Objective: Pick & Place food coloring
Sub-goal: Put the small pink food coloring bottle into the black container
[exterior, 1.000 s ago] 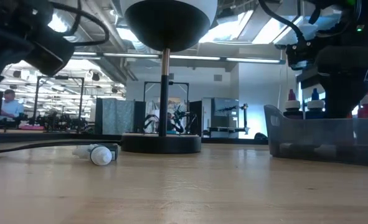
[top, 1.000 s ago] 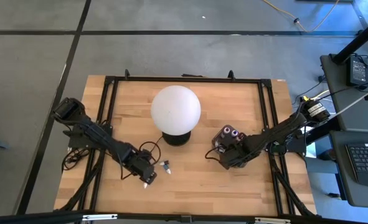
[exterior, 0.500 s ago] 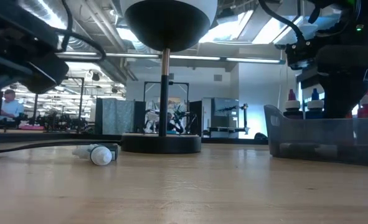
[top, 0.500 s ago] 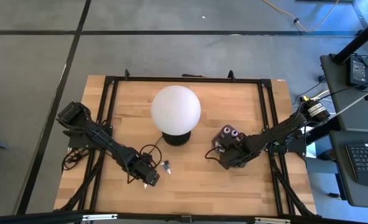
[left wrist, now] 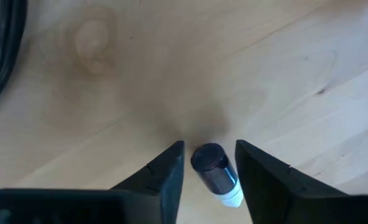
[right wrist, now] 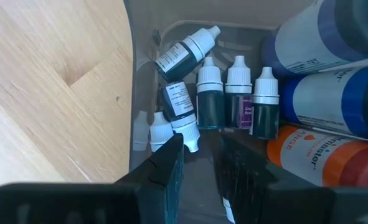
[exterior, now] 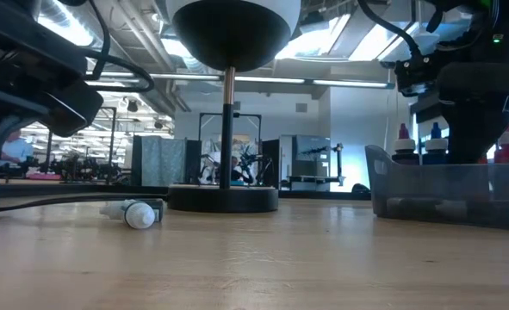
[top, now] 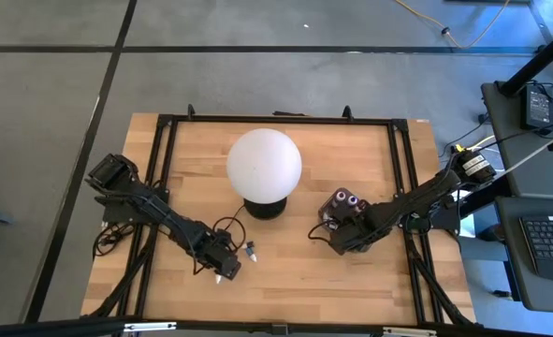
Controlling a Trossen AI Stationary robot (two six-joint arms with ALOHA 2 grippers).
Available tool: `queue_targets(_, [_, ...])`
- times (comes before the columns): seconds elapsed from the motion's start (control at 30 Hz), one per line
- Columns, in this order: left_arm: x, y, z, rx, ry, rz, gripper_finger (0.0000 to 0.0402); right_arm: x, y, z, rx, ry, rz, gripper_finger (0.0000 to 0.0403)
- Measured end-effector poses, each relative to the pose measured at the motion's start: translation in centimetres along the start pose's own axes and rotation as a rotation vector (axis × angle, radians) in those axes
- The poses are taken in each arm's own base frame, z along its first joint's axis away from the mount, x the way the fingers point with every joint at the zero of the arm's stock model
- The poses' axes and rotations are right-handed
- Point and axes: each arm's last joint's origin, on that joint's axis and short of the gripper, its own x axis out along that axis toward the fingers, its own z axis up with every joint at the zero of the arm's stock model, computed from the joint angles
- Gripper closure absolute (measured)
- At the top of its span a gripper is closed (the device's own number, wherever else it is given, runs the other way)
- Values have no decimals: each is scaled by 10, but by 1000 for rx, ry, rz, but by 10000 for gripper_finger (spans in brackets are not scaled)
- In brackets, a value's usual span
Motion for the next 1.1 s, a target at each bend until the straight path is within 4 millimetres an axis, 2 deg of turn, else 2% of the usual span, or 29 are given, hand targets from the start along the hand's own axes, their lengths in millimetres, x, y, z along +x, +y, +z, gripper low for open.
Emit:
queue_targets(0.2, [0, 0, -2, 50, 49, -2, 315, 0, 0, 0, 0, 0, 0, 297])
queue_targets(0.6, [0, 0, -2, 127, 45, -3, 377, 0, 0, 0, 0, 0, 0, 297])
queue_targets(0.93, [-2, -1, 2, 466, -19, -10, 390, 0, 0, 0, 0, 0, 0, 297])
queue_targets(1.1, [-3, -1, 4, 469, -56, -6, 370, 0, 0, 0, 0, 0, 0, 297])
